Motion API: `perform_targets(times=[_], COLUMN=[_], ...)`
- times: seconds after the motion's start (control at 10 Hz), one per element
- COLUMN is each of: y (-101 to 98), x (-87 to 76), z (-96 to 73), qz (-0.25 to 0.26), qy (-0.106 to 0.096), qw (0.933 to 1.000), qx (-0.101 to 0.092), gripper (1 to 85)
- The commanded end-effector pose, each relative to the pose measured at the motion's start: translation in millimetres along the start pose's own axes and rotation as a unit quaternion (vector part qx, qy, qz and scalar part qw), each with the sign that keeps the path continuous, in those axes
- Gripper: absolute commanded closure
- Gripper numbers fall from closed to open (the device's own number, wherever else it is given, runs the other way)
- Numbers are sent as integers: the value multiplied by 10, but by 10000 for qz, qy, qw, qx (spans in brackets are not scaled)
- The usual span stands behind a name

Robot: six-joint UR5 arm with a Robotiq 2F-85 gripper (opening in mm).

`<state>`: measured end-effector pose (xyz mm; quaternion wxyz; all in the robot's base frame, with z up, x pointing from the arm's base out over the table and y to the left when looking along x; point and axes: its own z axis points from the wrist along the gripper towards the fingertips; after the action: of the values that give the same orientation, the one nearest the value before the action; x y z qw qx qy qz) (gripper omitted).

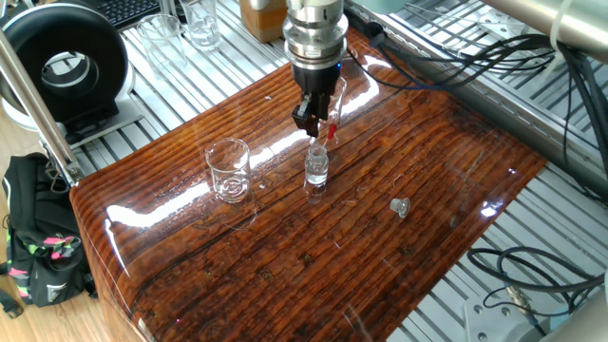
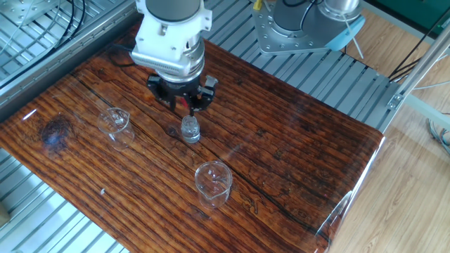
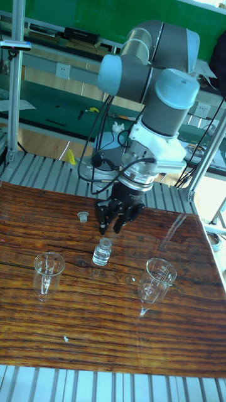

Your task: Transfer liquid using a dropper

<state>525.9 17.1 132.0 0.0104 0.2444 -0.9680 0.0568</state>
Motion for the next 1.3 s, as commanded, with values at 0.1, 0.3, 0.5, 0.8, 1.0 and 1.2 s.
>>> perform_targets(times=[0.1, 0.3, 0.5, 0.8, 1.0, 1.2], y=[305, 288, 95, 233, 193, 234], x=[-183, -139, -18, -42, 51, -25], z=[-5, 2, 64, 138, 202, 309], qz=[-808, -1265, -1333, -1721, -1979, -2140], qy=[-28, 137, 449, 399, 666, 638], qw=[9963, 9917, 9895, 9841, 9772, 9738], qx=[-306, -204, 317, 205, 397, 428], gripper=[450, 450, 460, 460, 460, 460])
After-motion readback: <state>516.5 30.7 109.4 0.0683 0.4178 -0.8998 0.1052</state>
